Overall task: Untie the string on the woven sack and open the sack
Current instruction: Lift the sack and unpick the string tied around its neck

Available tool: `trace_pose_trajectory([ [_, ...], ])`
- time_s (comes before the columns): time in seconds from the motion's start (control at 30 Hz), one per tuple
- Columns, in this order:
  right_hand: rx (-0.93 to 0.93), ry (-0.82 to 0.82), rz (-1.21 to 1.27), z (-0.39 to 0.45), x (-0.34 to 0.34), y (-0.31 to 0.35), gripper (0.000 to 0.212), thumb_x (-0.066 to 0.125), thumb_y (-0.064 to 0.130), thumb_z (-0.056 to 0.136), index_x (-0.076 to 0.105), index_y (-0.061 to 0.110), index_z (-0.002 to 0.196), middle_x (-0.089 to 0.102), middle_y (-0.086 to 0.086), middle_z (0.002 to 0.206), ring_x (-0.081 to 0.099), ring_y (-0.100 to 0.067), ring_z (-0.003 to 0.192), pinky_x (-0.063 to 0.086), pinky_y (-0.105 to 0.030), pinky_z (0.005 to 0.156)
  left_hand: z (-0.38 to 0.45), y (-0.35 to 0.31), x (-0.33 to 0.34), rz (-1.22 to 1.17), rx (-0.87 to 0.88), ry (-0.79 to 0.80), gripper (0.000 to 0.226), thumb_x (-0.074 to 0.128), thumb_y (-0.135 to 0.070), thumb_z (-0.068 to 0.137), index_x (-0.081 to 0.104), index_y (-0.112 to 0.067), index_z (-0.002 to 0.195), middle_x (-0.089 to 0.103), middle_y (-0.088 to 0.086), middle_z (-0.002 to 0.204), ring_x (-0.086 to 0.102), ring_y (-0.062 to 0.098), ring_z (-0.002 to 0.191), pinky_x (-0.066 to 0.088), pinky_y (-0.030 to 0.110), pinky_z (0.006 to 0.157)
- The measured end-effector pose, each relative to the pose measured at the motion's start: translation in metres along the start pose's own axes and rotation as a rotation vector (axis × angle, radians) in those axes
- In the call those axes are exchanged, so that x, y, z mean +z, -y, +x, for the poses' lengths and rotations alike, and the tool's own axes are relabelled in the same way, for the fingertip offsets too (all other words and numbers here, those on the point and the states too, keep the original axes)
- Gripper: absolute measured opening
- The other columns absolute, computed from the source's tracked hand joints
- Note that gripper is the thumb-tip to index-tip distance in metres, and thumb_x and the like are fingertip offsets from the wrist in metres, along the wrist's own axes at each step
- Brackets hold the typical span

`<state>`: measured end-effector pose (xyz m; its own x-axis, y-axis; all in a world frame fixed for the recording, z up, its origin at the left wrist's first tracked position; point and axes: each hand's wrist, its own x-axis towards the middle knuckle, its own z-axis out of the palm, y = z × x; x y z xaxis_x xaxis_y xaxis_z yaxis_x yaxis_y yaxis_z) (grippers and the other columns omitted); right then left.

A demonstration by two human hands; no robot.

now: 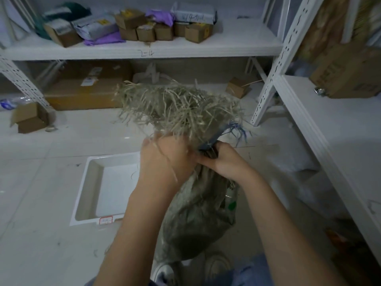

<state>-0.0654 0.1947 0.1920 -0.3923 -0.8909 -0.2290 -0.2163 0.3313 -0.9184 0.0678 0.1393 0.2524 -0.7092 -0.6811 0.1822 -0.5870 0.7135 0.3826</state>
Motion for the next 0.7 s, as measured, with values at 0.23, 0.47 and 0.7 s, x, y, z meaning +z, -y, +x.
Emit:
trace_pose_trajectory([
  [0.23, -0.111, 0.082, 0.015, -0.010, -0.012, -0.001, 0.050, 0.070, 0.001, 0.078, 0.054, 0.022, 0.121, 0.061, 0.015, 0.106, 0.059, 0.012, 0.097, 0.046, -0.009, 0.089, 0.008, 0.009, 0.020, -0.012, 0.418, 0.262, 0.057, 0.033, -0.027, 0.085, 0.036, -0.035, 0.142, 0.038, -0.010, 0.151, 0.036, 0.017, 0.140, 0.033, 0.041, 0.112],
  [0.47, -0.110, 0.037, 0.018, -0.007, -0.018, -0.003, 0.043, 0.079, 0.014, 0.071, 0.060, 0.027, 0.107, 0.065, 0.004, 0.119, 0.054, -0.011, 0.120, 0.040, -0.030, 0.104, 0.020, 0.031, 0.021, -0.587, 0.200, 0.319, 0.078, 0.037, -0.005, 0.064, 0.039, -0.024, 0.139, 0.032, -0.012, 0.147, 0.022, 0.000, 0.140, 0.013, 0.013, 0.116],
  [0.7, -0.051, 0.027, 0.028, -0.008, -0.022, -0.002, 0.085, 0.082, 0.018, 0.067, 0.040, 0.012, 0.141, 0.045, 0.005, 0.142, 0.039, -0.008, 0.132, 0.027, -0.030, 0.115, 0.037, 0.048, 0.013, -1.438, -0.303, 0.196, 0.052, 0.034, -0.008, 0.081, 0.049, -0.009, 0.131, 0.068, 0.008, 0.117, 0.063, 0.018, 0.114, 0.049, 0.024, 0.097],
])
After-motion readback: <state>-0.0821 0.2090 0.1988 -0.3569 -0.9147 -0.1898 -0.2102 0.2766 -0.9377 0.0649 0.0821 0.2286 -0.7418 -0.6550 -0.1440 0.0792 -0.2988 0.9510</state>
